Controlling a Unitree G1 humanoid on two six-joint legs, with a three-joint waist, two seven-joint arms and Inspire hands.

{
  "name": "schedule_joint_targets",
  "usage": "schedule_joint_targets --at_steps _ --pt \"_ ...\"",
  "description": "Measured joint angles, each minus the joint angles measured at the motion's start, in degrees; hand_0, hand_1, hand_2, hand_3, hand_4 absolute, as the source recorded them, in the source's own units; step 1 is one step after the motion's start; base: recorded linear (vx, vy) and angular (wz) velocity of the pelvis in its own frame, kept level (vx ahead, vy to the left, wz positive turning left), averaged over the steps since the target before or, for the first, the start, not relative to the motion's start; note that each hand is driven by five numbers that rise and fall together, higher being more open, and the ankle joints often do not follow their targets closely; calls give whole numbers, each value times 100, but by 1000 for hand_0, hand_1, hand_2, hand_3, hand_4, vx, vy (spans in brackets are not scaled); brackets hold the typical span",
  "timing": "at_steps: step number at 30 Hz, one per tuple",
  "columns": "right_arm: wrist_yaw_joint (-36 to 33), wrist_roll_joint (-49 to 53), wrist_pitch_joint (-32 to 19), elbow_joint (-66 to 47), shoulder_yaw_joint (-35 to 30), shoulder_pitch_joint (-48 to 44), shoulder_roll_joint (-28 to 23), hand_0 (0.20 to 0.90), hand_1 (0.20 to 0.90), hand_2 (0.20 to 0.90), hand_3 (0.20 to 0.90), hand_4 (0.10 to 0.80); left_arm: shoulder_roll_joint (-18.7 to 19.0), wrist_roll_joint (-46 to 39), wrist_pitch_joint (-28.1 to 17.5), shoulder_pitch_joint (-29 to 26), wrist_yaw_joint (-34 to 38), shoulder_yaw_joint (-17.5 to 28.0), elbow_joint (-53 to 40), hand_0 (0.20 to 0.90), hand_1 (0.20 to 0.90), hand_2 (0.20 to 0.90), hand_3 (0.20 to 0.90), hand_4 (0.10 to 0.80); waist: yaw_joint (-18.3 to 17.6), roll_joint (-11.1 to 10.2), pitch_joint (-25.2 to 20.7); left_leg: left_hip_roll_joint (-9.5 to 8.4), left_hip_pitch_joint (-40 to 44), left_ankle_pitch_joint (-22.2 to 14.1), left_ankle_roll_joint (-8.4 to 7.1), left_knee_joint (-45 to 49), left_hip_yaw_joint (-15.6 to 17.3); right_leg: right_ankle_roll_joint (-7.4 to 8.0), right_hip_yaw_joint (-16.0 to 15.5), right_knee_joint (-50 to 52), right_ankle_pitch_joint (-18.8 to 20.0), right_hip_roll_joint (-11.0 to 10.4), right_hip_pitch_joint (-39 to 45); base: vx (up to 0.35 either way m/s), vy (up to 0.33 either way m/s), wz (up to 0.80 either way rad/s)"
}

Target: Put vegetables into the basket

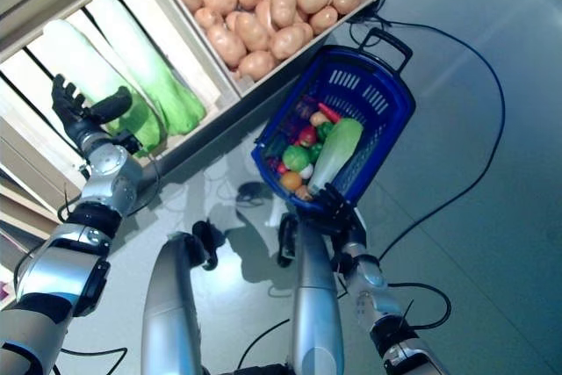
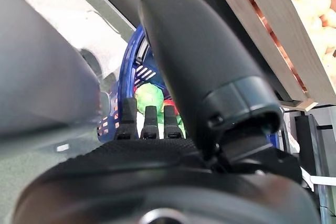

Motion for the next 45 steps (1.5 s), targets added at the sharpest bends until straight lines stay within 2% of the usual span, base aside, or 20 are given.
schedule_joint_targets --at_steps 6,13,14,15,18,19,21,22,25,26,28,36,39,45 --pt "-8 17 -31 -22 -64 -103 -111 900 900 900 900 800 301 -177 354 -238 -218 -10 23 900 900 900 900 800 9 5 4 48 -456 -4 -2 307 -59 -41 5 298 -28 -14 -424 -46 -19 4" --pt "-77 21 -50 -91 -79 -94 -160 900 900 900 900 800 312 -524 487 -465 -298 -19 167 900 900 900 900 800 3 8 5 59 -698 -34 45 488 -70 -45 5 418 -30 -46 -639 -13 -26 2" --pt "-82 21 -50 -96 -79 -110 -198 900 900 900 900 800 311 -542 485 -465 -226 -15 169 900 900 900 900 800 6 20 6 60 -708 -182 158 772 -79 -45 4 492 -30 -65 -681 -15 -32 -13" --pt "-96 23 -51 -127 -82 -110 -228 900 900 900 900 800 309 -548 485 -467 -159 -14 166 900 900 900 900 800 21 38 6 73 -731 -278 65 830 -93 -45 1 549 -30 -73 -713 -18 -31 -16" --pt "-131 24 -206 -249 -117 -114 -252 900 900 900 900 800 327 -551 467 -608 -196 -14 145 900 900 900 900 800 3 52 5 72 -998 -332 53 866 -64 -36 50 701 -105 -117 -907 -24 -23 27" --pt "-138 19 -204 -250 -113 -143 -285 900 900 900 900 800 332 -553 475 -660 -222 -12 135 900 900 900 900 800 -6 55 6 65 -1110 -451 89 1079 -69 -33 38 695 -102 -126 -987 -19 -14 19" --pt "-139 22 -208 -362 -114 -195 -365 900 900 900 900 800 386 -553 463 -662 -218 1 59 900 900 900 900 800 32 85 6 71 -952 -909 235 1647 -111 -3 27 731 -85 -119 -1122 -10 -4 -13" --pt "-173 24 -218 -409 -127 -263 -376 900 900 900 900 800 422 -555 485 -694 -209 7 47 900 900 900 900 800 36 90 10 92 -949 -1135 90 1616 -96 38 55 761 -86 -131 -1177 0 0 0" --pt "-246 23 -233 -465 -126 -243 -380 900 900 900 900 800 490 -664 644 -720 -437 -30 51 900 900 900 900 800 19 86 8 164 -1062 -1117 118 1691 -52 70 173 1018 -252 -94 -1160 -7 1 18" --pt "-250 23 -232 -464 -128 -295 -390 900 900 900 900 800 495 -690 669 -718 -501 -30 55 580 580 580 580 587 23 85 8 167 -1089 -1118 122 1653 -44 70 153 956 -251 -92 -1202 0 0 0" --pt "-253 29 -229 -454 -128 -333 -396 900 900 900 900 800 512 -706 700 -716 -588 -29 63 300 300 300 300 400 48 86 8 171 -1083 -1116 119 1656 -54 73 150 960 -248 -93 -1219 -1 5 -12" --pt "-253 198 -221 -450 -153 -254 -403 900 900 900 900 800 699 -778 752 -642 -913 -33 157 300 300 300 300 400 106 86 8 186 -945 -1114 121 1548 -21 104 134 856 -224 -80 -1084 3 5 0" --pt "-252 202 -178 -341 -151 -193 -396 900 900 900 900 800 703 -778 770 -538 -1040 -27 213 300 300 300 300 400 110 85 9 281 -663 -1095 146 1486 102 85 159 789 -241 -65 -849 8 9 -11" --pt "-251 208 -171 -302 -151 -81 -379 900 900 900 900 800 695 -872 871 -332 -1203 -6 424 300 300 300 300 400 19 77 12 300 23 -1094 146 1034 232 175 161 293 -156 34 -187 18 14 -8"
